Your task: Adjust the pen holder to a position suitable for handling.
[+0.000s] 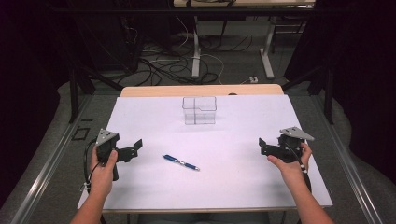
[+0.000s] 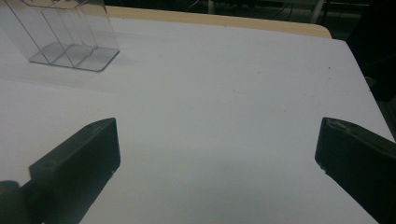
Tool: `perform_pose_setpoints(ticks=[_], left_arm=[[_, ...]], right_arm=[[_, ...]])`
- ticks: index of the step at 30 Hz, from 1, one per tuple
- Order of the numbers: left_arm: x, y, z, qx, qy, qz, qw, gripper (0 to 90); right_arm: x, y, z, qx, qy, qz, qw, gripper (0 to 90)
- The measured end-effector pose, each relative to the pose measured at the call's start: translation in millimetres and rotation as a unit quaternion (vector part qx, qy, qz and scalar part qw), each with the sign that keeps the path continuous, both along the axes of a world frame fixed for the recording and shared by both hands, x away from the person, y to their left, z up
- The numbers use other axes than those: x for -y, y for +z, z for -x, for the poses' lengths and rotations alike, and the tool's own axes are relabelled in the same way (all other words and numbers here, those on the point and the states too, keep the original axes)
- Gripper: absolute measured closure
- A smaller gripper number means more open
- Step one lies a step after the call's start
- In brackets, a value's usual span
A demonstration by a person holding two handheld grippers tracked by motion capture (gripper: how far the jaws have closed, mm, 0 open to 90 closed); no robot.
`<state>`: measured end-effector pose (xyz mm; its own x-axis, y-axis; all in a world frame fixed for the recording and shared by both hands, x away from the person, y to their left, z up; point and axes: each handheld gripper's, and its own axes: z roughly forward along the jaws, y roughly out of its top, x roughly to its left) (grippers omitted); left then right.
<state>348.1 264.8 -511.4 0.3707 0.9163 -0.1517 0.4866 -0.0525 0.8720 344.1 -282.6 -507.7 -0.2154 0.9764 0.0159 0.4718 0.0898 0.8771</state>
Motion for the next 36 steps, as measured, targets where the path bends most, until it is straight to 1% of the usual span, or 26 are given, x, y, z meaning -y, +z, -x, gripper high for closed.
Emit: perform_pose_setpoints(ticks=[2,4,5,6,8,10,11,12,16,17,19,20,21,22,23,24,25,26,27,28,30,32,35,36], left_arm=[[0.4,-0.4,-0.9,0.002,-0.003,-0.008,1.0,0.3],[1.0,-0.5,-1.3,-0.002,-0.007,-0.006,1.0,0.3],[1.4,-0.7,-1.2,-0.002,-0.009,-0.005,0.9999,0.3],[2.7,-0.8,-0.4,-0.002,-0.014,-0.006,0.9999,0.3],[3.6,-0.8,-0.2,0.0,-0.014,-0.006,0.9999,0.3],[5.5,-1.3,0.3,0.002,-0.018,-0.01,0.9998,0.3],[5.5,-1.3,0.3,0.002,-0.018,-0.01,0.9998,0.3],[6.3,-0.9,1.3,0.002,-0.022,-0.015,0.9996,0.3],[7.8,0.2,2.8,0.006,-0.022,-0.012,0.9997,0.3],[8.1,0.6,3.2,0.006,-0.023,-0.013,0.9996,0.3],[8.7,0.9,3.6,0.006,-0.025,-0.013,0.9996,0.3],[8.8,0.9,3.6,0.007,-0.025,-0.013,0.9996,0.3],[8.9,0.3,3.1,0.01,-0.023,-0.013,0.9996,0.3],[8.9,0.2,3.1,0.009,-0.022,-0.013,0.9996,0.3],[8.9,0.2,3.1,0.009,-0.022,-0.013,0.9996,0.3],[8.9,-0.4,3.0,0.006,-0.023,-0.011,0.9997,0.4],[8.9,-0.4,3.0,0.006,-0.023,-0.011,0.9997,0.4],[8.5,-0.9,2.8,0.006,-0.023,-0.012,0.9996,0.4],[8.5,-0.9,2.8,0.006,-0.023,-0.012,0.9996,0.4],[8.4,-1.0,2.7,0.006,-0.023,-0.011,0.9997,0.4],[7.9,-1.0,2.6,0.005,-0.022,-0.011,0.9997,0.4],[7.2,-1.2,2.4,0.005,-0.021,-0.011,0.9997,0.4],[6.8,-1.9,2.3,0.003,-0.02,-0.009,0.9998,0.4],[6.7,-1.9,2.3,0.003,-0.02,-0.009,0.9998,0.4]], right_arm=[[-1.6,-0.3,-0.4,-0.002,0.002,0.003,1.0,0.1],[-3.7,-1.6,-2.1,0.001,0.004,0.015,0.9999,1.5],[-4.6,-1.8,-2.3,-0.002,0.007,0.014,0.9999,2.3],[-5.0,-2.1,-2.6,-0.002,0.009,0.017,0.9998,4.3],[-6.5,-2.4,-2.6,-0.003,0.014,0.018,0.9997,7.3],[-7.5,-1.9,-3.2,-0.004,0.018,0.024,0.9995,9.1],[-7.7,-1.2,-3.6,-0.003,0.022,0.025,0.9994,11.6],[-8.5,-0.2,-3.9,-0.002,0.025,0.025,0.9994,14.1],[-12.2,3.1,-5.3,-0.003,0.03,0.024,0.9992,14.8],[-15.6,5.3,-6.7,-0.001,0.039,0.031,0.9988,15.2],[-17.2,6.7,-7.2,-0.001,0.044,0.034,0.9985,15.7],[-20.0,9.9,-8.3,0.0,0.054,0.043,0.9976,16.9],[-21.9,11.1,-9.1,0.0,0.056,0.046,0.9974,17.2],[-22.6,12.4,-10.5,0.002,0.063,0.05,0.9967,17.7],[-22.6,12.4,-10.5,0.002,0.063,0.05,0.9967,17.7],[-24.4,14.9,-12.8,0.007,0.074,0.056,0.9956,20.0],[-25.5,16.1,-13.8,0.011,0.076,0.06,0.9952,21.7],[-26.7,17.3,-14.6,0.012,0.082,0.06,0.9947,22.7],[-26.7,17.3,-14.6,0.012,0.082,0.06,0.9947,22.7],[-30.0,19.5,-17.2,0.014,0.096,0.065,0.9932,25.5],[-34.1,21.2,-20.3,0.011,0.112,0.067,0.9914,26.5],[-38.4,23.7,-22.6,0.004,0.122,0.071,0.99,27.6],[-42.9,25.8,-25.3,0.005,0.13,0.073,0.9888,28.1],[-47.1,28.4,-27.8,0.004,0.137,0.082,0.9872,28.7]])
